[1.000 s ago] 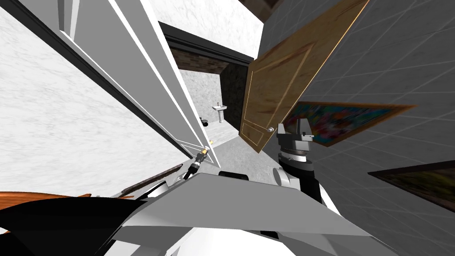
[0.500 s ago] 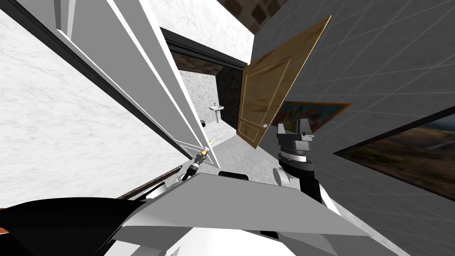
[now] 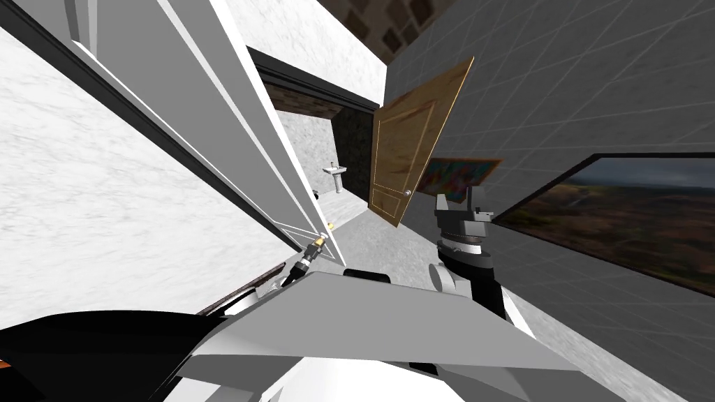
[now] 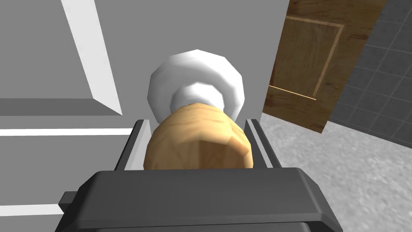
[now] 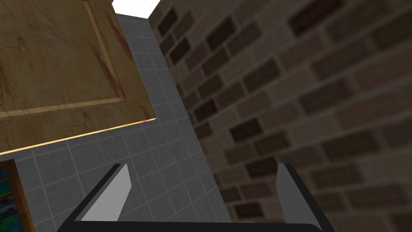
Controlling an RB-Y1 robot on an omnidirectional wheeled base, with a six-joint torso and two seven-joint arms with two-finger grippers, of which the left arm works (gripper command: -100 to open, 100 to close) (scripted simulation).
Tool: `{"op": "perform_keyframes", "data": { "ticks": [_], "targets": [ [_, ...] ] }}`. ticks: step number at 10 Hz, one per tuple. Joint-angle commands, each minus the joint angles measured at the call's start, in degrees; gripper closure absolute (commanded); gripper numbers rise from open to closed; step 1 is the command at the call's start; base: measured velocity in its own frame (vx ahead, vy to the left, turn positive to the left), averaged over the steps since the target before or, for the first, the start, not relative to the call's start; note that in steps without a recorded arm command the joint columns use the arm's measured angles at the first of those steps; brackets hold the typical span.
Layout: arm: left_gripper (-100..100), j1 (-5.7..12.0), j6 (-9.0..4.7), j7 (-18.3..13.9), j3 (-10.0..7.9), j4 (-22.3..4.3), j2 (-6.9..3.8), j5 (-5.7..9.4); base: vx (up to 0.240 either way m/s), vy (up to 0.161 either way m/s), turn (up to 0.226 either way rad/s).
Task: Pull the door open
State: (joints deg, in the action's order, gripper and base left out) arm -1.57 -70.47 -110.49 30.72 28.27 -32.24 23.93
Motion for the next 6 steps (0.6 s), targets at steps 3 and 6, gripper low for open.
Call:
{"op": "perform_keyframes", "data": {
  "ticks": [3,6],
  "targets": [
    [100,-0.18,-1.09,-0.67,0.62,-0.5,-0.42,-0.25,-0.15,0.072,-0.117],
    [100,-0.43,-2.47,-1.21,0.78,-1.59,-0.47,-0.67,-0.183,0.079,-0.174]
  ]
}}
